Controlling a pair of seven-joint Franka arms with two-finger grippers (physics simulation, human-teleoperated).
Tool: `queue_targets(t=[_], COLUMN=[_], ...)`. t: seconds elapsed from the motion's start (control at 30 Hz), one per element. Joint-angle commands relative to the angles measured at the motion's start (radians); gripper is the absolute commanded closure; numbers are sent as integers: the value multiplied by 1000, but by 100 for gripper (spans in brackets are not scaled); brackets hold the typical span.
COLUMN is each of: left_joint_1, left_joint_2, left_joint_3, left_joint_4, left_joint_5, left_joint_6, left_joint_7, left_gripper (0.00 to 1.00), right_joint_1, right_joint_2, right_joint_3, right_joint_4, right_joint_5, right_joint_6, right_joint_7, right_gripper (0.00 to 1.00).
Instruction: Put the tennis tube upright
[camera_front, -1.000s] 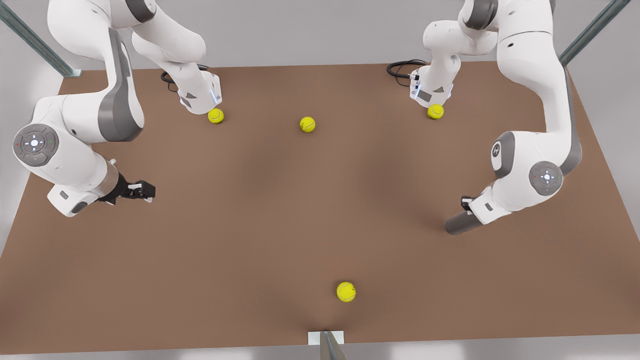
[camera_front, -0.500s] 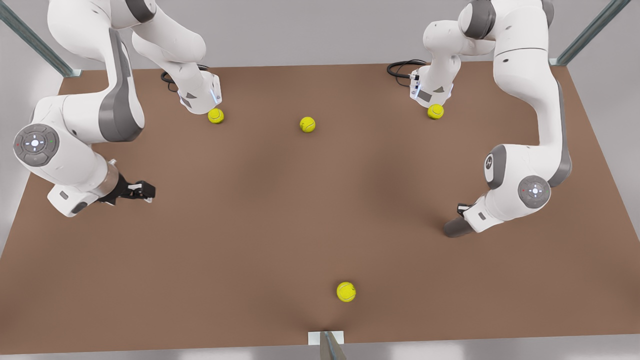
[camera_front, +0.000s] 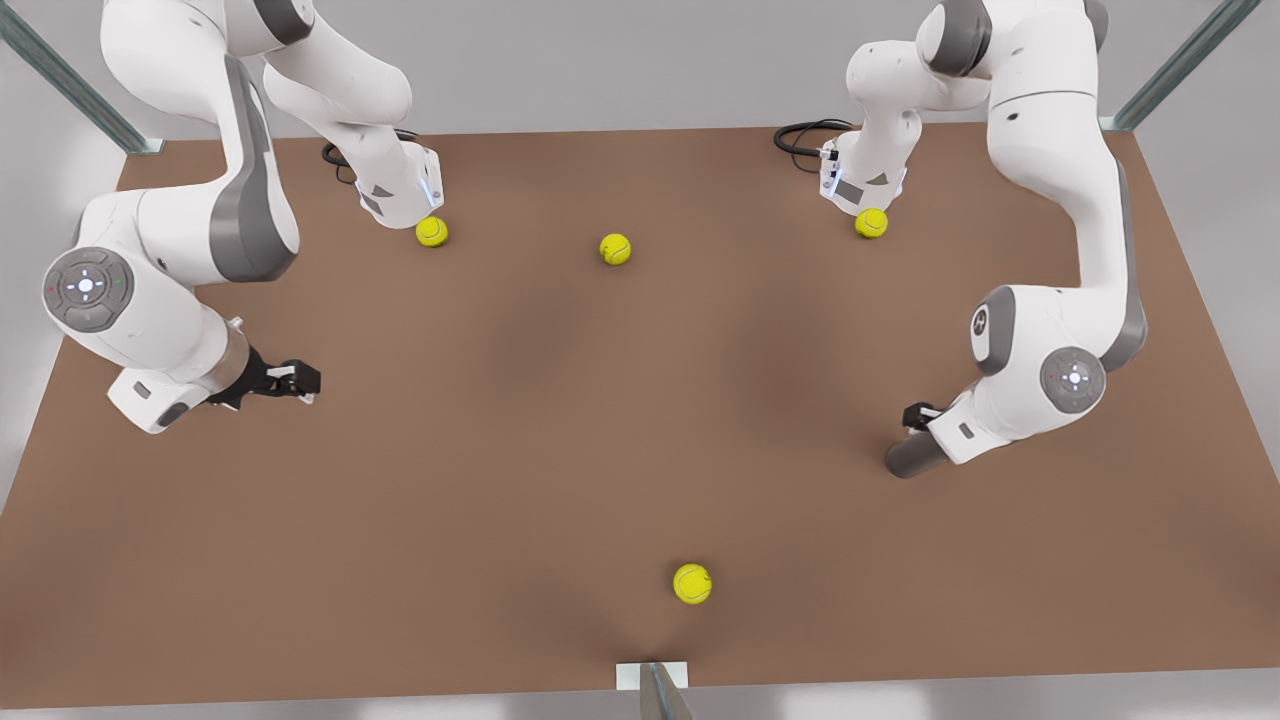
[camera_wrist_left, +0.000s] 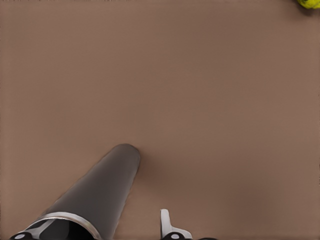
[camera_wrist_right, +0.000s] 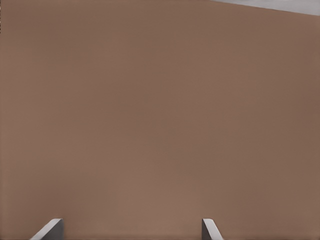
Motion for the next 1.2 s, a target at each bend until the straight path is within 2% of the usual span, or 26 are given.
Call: queue_targets(t=[0.0,0.5,0.83,1.17], left_joint_1=[0,0,2,-5], left_joint_2=[-1,-38,-64,-160], left_joint_3=[0,0,-2,-8], left_joint_4=[0,17,94,89], left_joint_5=[1,1,4,7], left_joint_6=[0,-5,-6,-91], left_joint_7=[0,-2,-2,-103], left_gripper=[0,0,0,0], right_joint_1=[1,8,7,-2], right_joint_2=[0,0,0,0], right_joint_3=[0,0,0,-3], right_joint_4=[0,1,3,3], right_joint_5=[0,-3,-6,-5], right_joint_6=[0,1,1,1], right_joint_7=[1,1,1,3], right_gripper=[0,0,0,0])
